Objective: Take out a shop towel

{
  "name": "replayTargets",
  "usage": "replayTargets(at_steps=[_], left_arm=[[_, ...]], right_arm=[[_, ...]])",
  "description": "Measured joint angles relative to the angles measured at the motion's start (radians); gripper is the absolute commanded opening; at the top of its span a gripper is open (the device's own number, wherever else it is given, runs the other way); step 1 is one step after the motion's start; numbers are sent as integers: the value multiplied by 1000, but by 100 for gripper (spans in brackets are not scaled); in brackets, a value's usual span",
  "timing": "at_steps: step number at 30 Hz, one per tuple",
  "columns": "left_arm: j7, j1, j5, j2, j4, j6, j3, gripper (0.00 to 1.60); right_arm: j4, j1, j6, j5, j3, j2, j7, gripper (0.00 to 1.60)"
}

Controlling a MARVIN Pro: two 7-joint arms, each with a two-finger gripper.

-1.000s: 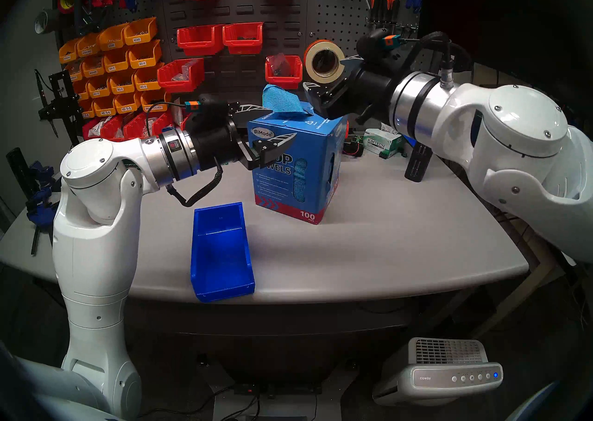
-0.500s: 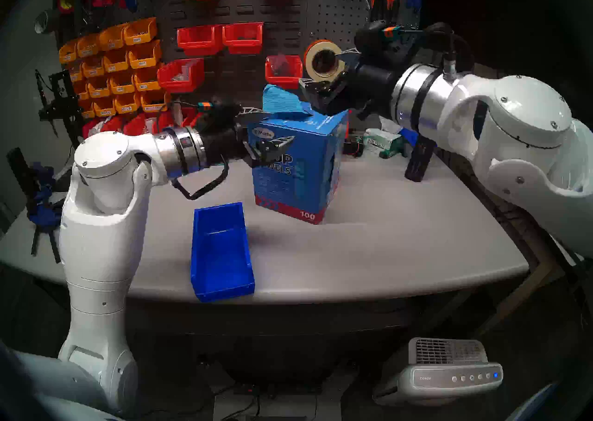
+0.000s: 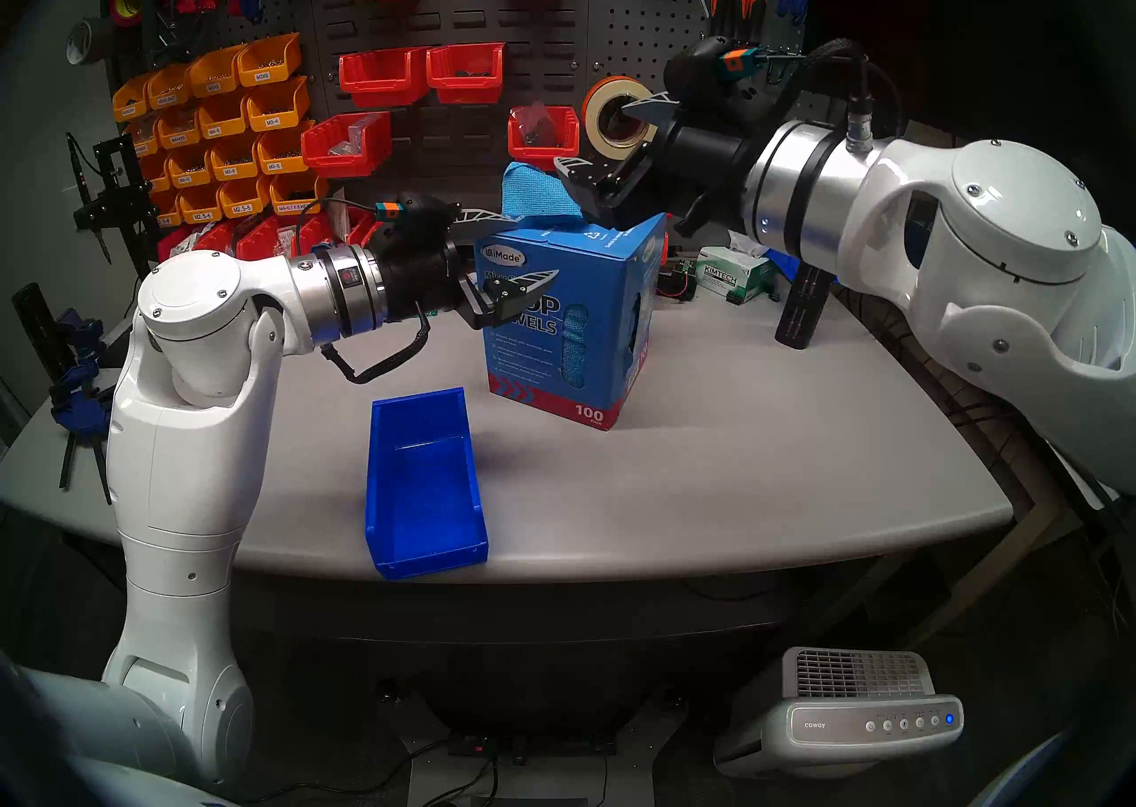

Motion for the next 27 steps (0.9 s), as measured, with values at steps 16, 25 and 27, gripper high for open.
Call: replayTargets(at_steps=[16, 25, 27], left_arm=[[-32, 23, -14, 23, -6, -34, -26, 160], [-43, 23, -21, 31, -5, -31, -30, 160], [-46, 20, -22, 34, -3, -31, -30, 160]], right_arm=[[29, -60, -4, -12, -23, 0, 33, 160], [32, -70, -6, -18, -33, -1, 38, 160], [29, -70, -6, -18, -32, -3, 37, 160]])
